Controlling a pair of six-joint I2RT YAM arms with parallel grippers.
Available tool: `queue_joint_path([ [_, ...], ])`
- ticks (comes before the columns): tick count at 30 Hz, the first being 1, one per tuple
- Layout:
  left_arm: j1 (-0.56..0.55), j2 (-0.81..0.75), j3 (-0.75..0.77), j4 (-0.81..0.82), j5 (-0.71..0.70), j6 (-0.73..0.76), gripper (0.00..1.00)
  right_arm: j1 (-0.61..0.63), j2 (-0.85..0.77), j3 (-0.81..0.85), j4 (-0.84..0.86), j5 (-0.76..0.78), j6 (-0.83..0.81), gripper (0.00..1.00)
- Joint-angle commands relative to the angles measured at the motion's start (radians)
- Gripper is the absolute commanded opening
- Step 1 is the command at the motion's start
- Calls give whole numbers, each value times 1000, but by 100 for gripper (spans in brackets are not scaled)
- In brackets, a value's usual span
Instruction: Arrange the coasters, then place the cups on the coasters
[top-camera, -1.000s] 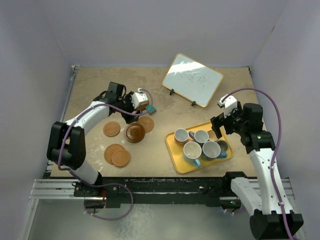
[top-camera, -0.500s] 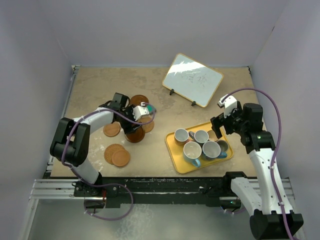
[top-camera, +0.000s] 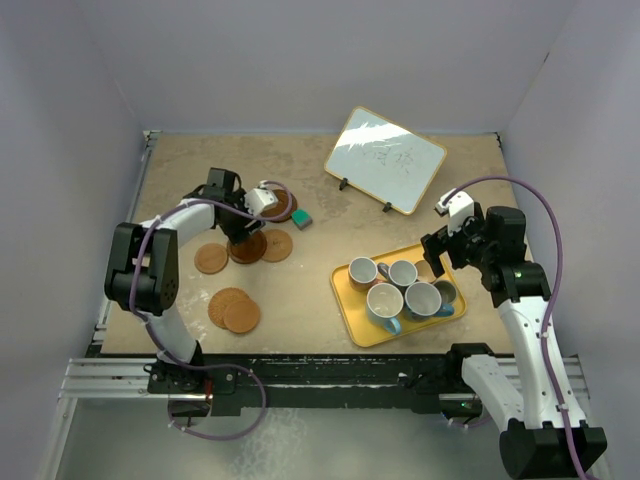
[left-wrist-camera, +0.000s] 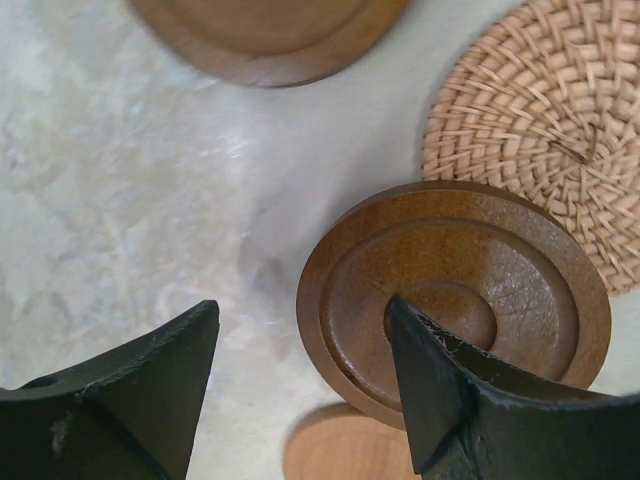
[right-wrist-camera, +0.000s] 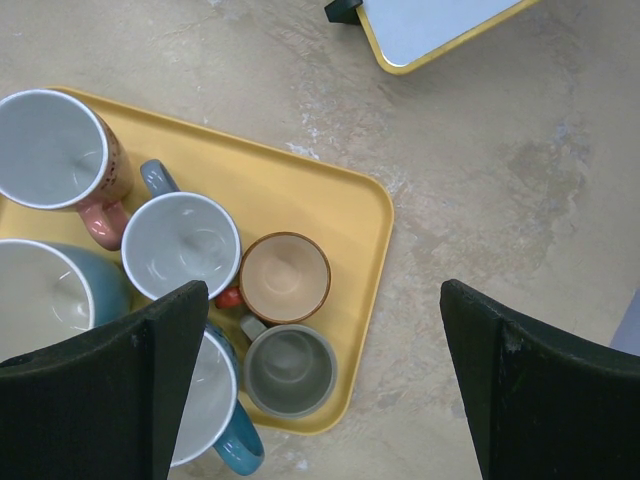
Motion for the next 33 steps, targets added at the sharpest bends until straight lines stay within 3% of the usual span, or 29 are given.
queue_joint_path([
  [1, 57, 66, 67, -9, -69, 38, 66, 4, -12, 6, 12, -11, -14, 100],
  [10, 106, 228, 224, 31, -147, -7, 66, 4, -9, 7, 12, -8, -15, 100],
  [21, 158, 319, 357, 21, -78, -107, 65, 4, -2, 5, 12, -3, -20, 100],
  [33, 158, 455, 516, 21, -50, -320, 64, 4, 6, 2, 13, 4, -21, 100],
])
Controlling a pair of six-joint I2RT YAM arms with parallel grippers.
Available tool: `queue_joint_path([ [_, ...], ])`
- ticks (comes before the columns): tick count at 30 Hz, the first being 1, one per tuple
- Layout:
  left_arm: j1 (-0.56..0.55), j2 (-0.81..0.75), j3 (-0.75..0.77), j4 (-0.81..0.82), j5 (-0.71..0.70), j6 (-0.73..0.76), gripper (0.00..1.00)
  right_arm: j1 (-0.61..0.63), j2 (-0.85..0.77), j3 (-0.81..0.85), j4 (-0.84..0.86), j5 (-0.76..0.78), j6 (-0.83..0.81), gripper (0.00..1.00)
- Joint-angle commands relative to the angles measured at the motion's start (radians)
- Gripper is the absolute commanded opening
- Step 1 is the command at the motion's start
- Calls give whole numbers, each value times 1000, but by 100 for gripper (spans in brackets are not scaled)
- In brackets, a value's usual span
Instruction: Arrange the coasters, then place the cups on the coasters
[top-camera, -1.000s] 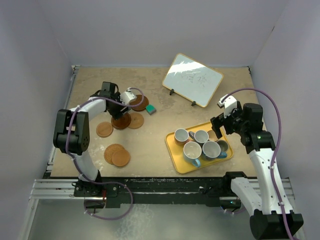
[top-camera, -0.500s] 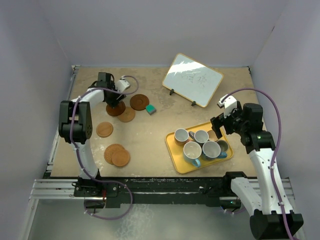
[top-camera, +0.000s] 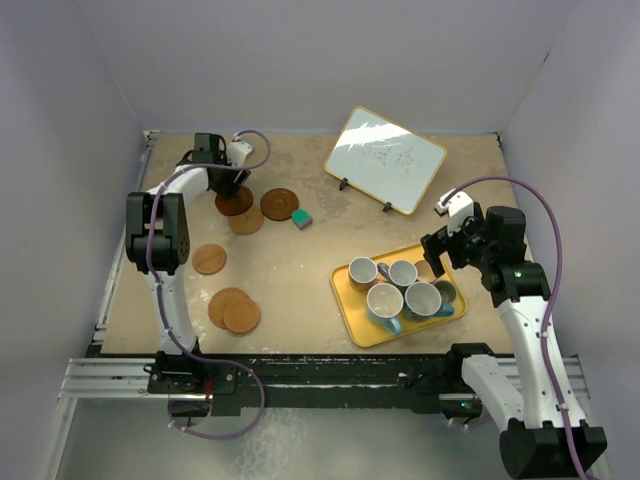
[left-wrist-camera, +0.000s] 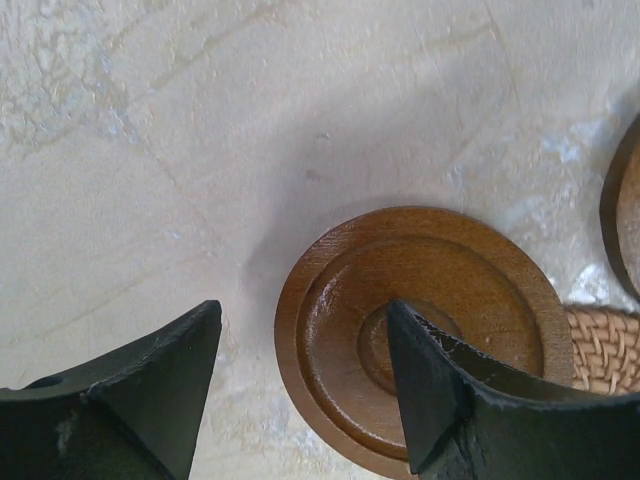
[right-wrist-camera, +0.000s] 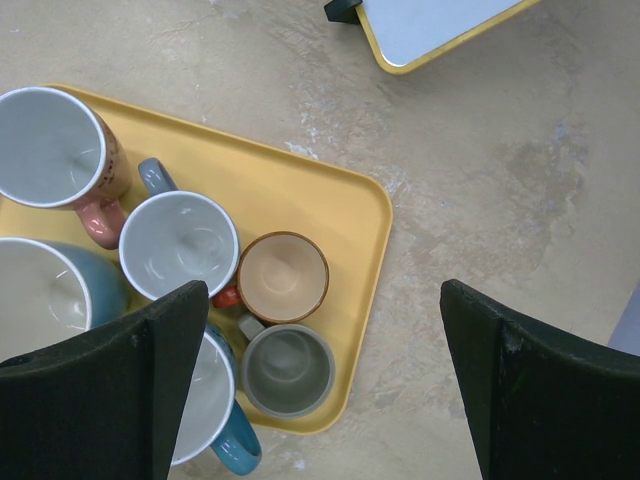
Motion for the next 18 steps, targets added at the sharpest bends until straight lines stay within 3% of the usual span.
queue_joint_path([
  [1, 4, 84, 39, -32, 23, -116, 64, 5, 5, 2, 13, 6, -12, 100],
  [9, 4, 52, 77, -61, 123, -174, 65, 3, 10, 1, 14, 9, -14, 100],
  [14, -3, -91, -40, 89, 268, -211, 69, 4, 10, 2, 12, 8, -14, 100],
  [18, -52, -136, -86, 101, 289, -146, 70, 4, 7, 2, 12, 9, -15, 100],
])
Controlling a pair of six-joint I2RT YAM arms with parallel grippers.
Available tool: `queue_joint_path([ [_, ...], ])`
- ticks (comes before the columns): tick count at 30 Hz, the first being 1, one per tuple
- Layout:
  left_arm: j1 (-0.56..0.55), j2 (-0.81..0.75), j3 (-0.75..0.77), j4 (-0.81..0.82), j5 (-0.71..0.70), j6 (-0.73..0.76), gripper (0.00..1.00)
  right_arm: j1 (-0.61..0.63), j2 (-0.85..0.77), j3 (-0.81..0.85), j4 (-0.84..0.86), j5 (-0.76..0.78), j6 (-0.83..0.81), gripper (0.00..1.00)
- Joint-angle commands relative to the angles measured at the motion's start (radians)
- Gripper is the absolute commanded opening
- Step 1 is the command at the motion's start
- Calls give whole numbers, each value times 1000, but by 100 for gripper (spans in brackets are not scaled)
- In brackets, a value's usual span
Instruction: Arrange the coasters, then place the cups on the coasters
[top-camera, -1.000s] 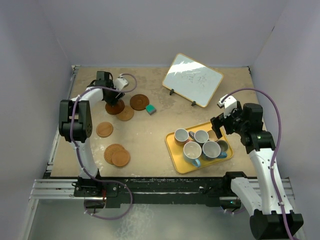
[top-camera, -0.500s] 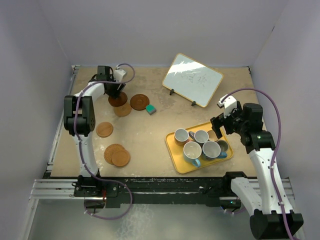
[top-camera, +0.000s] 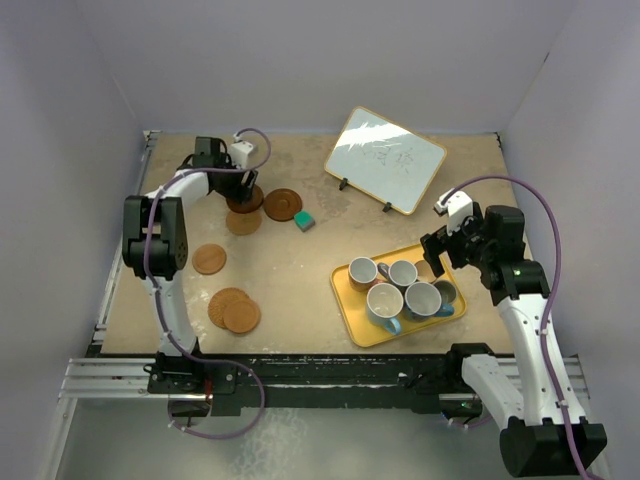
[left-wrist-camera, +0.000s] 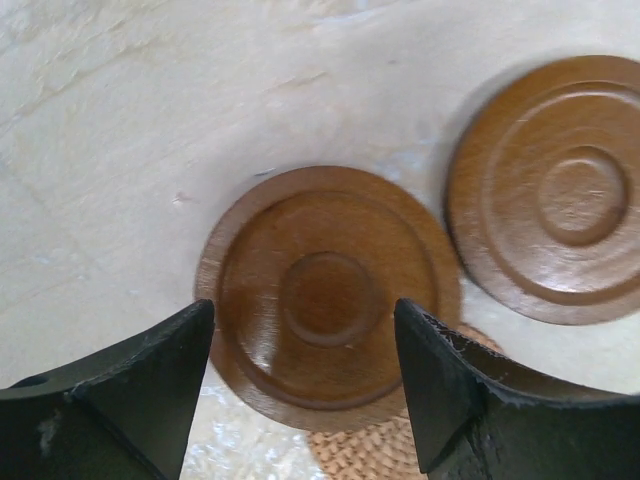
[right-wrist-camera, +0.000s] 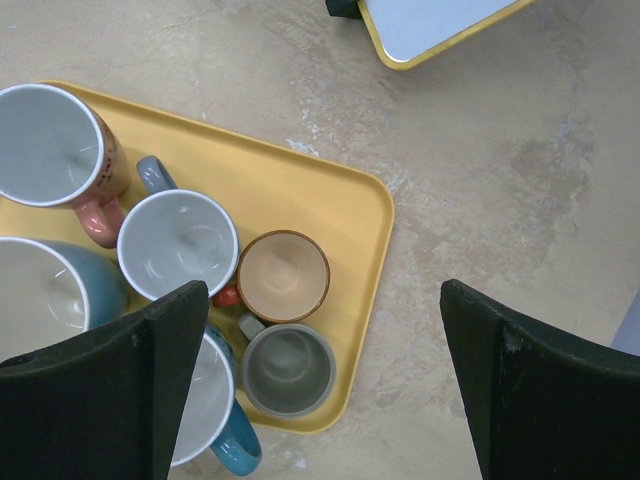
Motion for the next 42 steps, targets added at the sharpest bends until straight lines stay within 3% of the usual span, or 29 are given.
queue_joint_path([
  [1, -63, -102, -40, 63, 83, 56, 70, 4, -7, 2, 12, 7, -15, 100],
  [10, -183, -144, -160, 86, 33, 203, 72, 4, -6, 1, 9, 8, -22, 100],
  [19, -188, -179, -222, -34, 3, 259, 63, 5, 2, 1, 5, 6, -25, 100],
  [32, -166, -383, -444, 27, 13, 222, 64, 6, 6, 3, 1, 1, -26, 100],
  [37, -112, -363, -440, 13, 12, 196, 64, 5, 4, 2, 0, -3, -26, 100],
  [42, -43, -286, -355, -103, 82, 176, 64, 6, 6, 1, -1, -3, -26, 100],
])
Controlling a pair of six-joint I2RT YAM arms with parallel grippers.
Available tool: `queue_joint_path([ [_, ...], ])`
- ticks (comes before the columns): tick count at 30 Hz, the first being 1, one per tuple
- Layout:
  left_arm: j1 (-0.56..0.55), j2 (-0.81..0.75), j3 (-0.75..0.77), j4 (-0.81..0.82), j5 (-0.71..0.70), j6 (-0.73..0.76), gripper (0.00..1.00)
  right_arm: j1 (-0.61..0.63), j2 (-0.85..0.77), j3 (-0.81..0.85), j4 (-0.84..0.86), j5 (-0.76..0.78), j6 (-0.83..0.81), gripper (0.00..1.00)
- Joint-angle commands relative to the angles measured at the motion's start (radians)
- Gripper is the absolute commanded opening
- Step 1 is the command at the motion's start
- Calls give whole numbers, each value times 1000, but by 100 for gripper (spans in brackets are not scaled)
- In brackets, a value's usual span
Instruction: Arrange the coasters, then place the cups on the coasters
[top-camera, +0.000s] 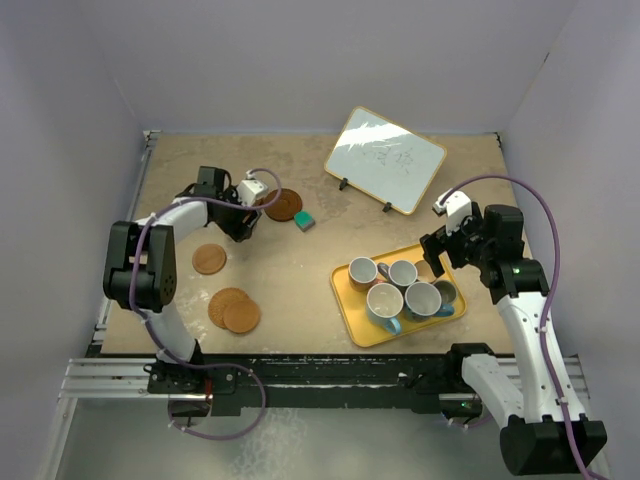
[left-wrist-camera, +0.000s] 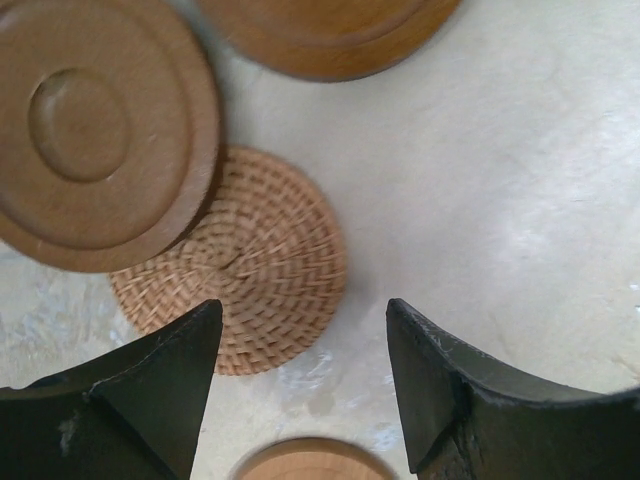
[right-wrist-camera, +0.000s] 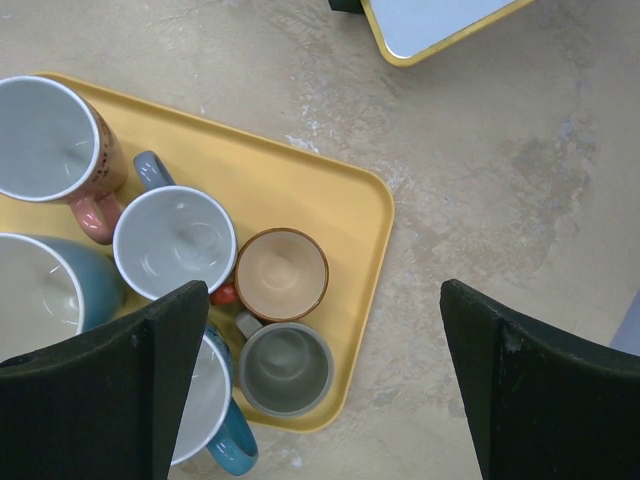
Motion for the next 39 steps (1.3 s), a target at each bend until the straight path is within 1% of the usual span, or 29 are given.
queue_joint_path([
  [1, 50, 62, 88, -91, 83, -27, 64, 6, -6, 1, 1, -3, -13, 100],
  [8, 49, 128, 145, -258, 111, -20, 65, 6, -6, 1, 1, -2, -14, 100],
  [11, 39, 141, 157, -333, 98, -10, 65, 5, -7, 1, 0, -4, -14, 100],
  [16, -10, 148, 158, -467, 51, 44, 64, 5, -6, 1, 1, -3, -15, 100],
  [22, -78, 156, 154, -555, 34, 101, 64, 6, -5, 1, 0, -3, -16, 100],
  [26, -89, 144, 187, -630, 76, 137, 63, 5, -3, 1, 0, -3, -15, 100],
  [31, -87, 113, 261, -742, 174, 208, 62, 6, 2, 1, 0, -2, -15, 100],
  [34, -85, 105, 320, -741, 192, 201, 62, 6, 3, 2, 0, -4, -16, 100],
  [39, -70, 104, 370, -618, 141, 91, 63, 6, 0, 1, -1, -4, -16, 100],
])
